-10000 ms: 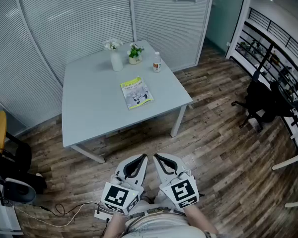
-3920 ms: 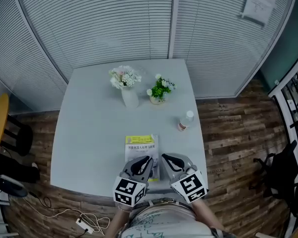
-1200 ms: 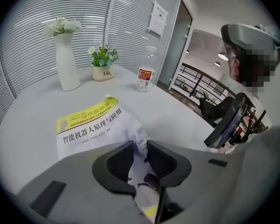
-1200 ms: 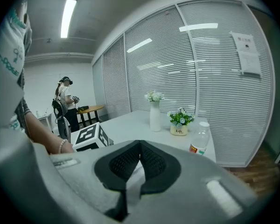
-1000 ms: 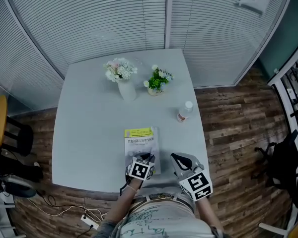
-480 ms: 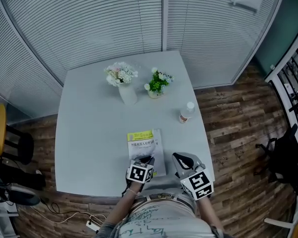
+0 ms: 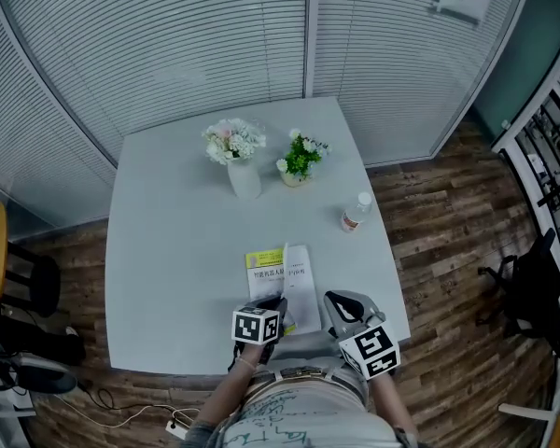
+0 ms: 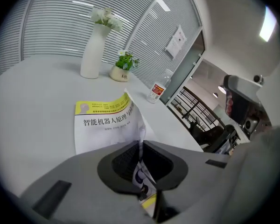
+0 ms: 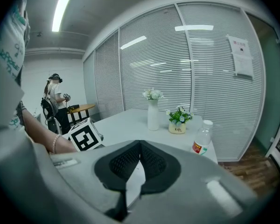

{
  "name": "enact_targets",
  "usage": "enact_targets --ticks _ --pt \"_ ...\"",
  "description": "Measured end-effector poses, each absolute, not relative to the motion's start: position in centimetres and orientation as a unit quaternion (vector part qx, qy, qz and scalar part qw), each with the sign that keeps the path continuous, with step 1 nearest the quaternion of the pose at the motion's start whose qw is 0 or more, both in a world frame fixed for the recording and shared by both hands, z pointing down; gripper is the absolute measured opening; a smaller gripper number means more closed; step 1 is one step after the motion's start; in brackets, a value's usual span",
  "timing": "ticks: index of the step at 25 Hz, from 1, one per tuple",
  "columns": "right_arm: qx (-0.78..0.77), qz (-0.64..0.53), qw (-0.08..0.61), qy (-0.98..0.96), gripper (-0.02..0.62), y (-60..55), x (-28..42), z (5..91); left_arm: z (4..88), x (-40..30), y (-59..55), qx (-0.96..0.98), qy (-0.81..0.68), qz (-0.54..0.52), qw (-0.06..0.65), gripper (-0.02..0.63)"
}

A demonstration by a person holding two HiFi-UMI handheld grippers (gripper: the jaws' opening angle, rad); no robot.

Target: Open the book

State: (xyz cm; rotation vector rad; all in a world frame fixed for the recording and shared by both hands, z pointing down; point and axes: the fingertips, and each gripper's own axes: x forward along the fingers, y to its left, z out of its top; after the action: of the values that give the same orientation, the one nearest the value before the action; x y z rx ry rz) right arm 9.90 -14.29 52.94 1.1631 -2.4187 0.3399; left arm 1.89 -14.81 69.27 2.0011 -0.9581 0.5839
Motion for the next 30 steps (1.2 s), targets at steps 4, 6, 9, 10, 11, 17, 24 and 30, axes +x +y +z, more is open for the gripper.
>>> enact_targets --ticks 4,6,9,10,11,17,24,30 --pt "0.424 0.124 0.220 -0.870 0.002 -13.9 9.1 53.0 69.5 0.1 -14.5 0.789 -0.384 0.218 0.427 0.026" --pt "0.427 0.125 0.221 -0.868 0.002 -13.8 8.7 53.1 69.6 -0.7 -14.3 0.787 -0.387 0.212 0.432 0.026" --pt "0.427 0.130 0.223 -0.867 0.002 -13.8 7.8 53.5 70.0 -2.0 -14.1 0.785 -0.390 0.212 0.433 0.026" --pt "0.426 0.130 0.224 -0.867 0.002 -13.8 7.4 53.6 70.1 -2.5 -14.1 0.784 -0.390 0.209 0.436 0.026" --pt "0.425 0.131 0.225 -0.867 0.002 -13.8 7.1 53.6 70.1 -3.0 -14.1 0.782 -0.392 0.203 0.440 0.026" --pt "0.425 0.132 0.229 -0.866 0.002 -13.9 5.3 53.7 69.9 -5.6 -14.0 0.779 -0.400 0.186 0.445 0.028" --pt "0.423 0.127 0.232 -0.867 0.002 -14.5 3.3 53.4 70.2 -9.2 -13.5 0.769 -0.412 0.164 0.460 0.034" --pt "0.420 0.126 0.234 -0.868 0.002 -15.0 1.4 53.4 70.3 -12.3 -12.8 0.761 -0.418 0.151 0.473 0.036"
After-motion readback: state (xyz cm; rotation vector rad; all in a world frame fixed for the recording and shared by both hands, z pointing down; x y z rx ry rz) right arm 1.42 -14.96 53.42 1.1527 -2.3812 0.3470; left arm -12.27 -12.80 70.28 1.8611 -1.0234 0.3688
